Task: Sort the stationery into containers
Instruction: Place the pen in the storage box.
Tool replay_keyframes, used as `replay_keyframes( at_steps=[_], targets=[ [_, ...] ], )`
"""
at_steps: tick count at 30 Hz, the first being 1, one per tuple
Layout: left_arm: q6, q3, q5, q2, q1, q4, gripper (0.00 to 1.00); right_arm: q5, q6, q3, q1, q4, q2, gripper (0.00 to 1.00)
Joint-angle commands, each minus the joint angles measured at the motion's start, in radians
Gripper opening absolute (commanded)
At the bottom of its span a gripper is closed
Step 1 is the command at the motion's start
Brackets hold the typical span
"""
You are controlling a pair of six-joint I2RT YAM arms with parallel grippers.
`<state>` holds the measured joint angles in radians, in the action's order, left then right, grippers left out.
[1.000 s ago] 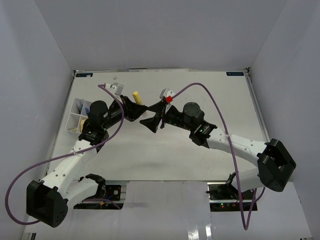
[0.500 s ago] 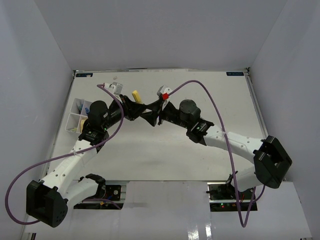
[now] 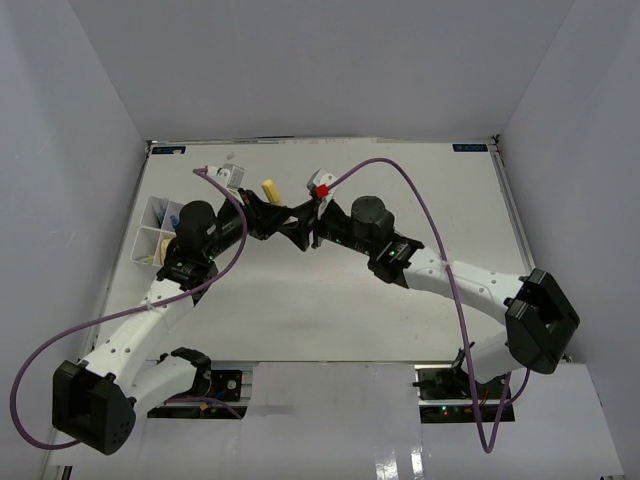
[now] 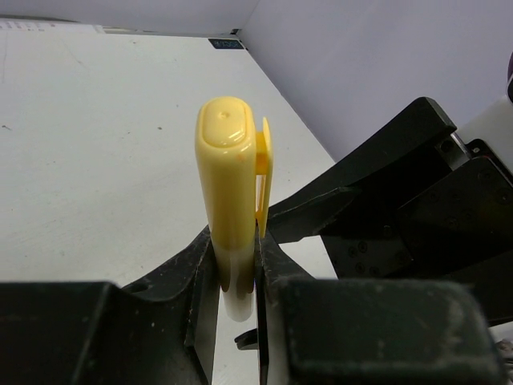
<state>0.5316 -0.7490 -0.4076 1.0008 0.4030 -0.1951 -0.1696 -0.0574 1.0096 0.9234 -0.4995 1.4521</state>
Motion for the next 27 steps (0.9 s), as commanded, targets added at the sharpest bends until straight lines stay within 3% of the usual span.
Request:
replay_keyframes(
  at_steps=[1, 4, 6, 11, 13, 17, 20, 27],
  targets=[
    [-0.010, -0.049, -0.028, -0.002, 0.014, -0.009, 0.00, -0.001, 0.013, 0.057, 0.023, 0.001, 0.019, 0.54],
    [-0.013, -0.052, -0.030, 0.001, 0.014, -0.006, 0.00, 0.001, 0.019, 0.070, 0.025, 0.010, 0.028, 0.52],
    [-0.015, -0.055, -0.030, -0.002, 0.014, -0.003, 0.00, 0.004, 0.024, 0.075, 0.026, 0.018, 0.034, 0.44],
    [-0.024, -0.067, -0.033, -0.002, 0.014, 0.016, 0.00, 0.015, 0.025, 0.057, 0.026, 0.012, 0.028, 0.15],
    [-0.025, -0.070, -0.034, -0.002, 0.014, 0.029, 0.00, 0.019, 0.027, 0.043, 0.028, -0.004, 0.018, 0.08],
    [-0.024, -0.067, -0.042, -0.008, 0.014, 0.037, 0.04, 0.030, 0.021, 0.004, 0.026, -0.030, -0.002, 0.08],
    [-0.024, -0.067, -0.050, -0.014, 0.014, 0.043, 0.17, 0.036, 0.011, -0.003, 0.028, -0.037, -0.010, 0.08],
    [-0.042, -0.067, -0.030, -0.040, 0.014, 0.077, 0.37, 0.065, -0.009, -0.040, 0.026, -0.057, -0.027, 0.08]
  ],
)
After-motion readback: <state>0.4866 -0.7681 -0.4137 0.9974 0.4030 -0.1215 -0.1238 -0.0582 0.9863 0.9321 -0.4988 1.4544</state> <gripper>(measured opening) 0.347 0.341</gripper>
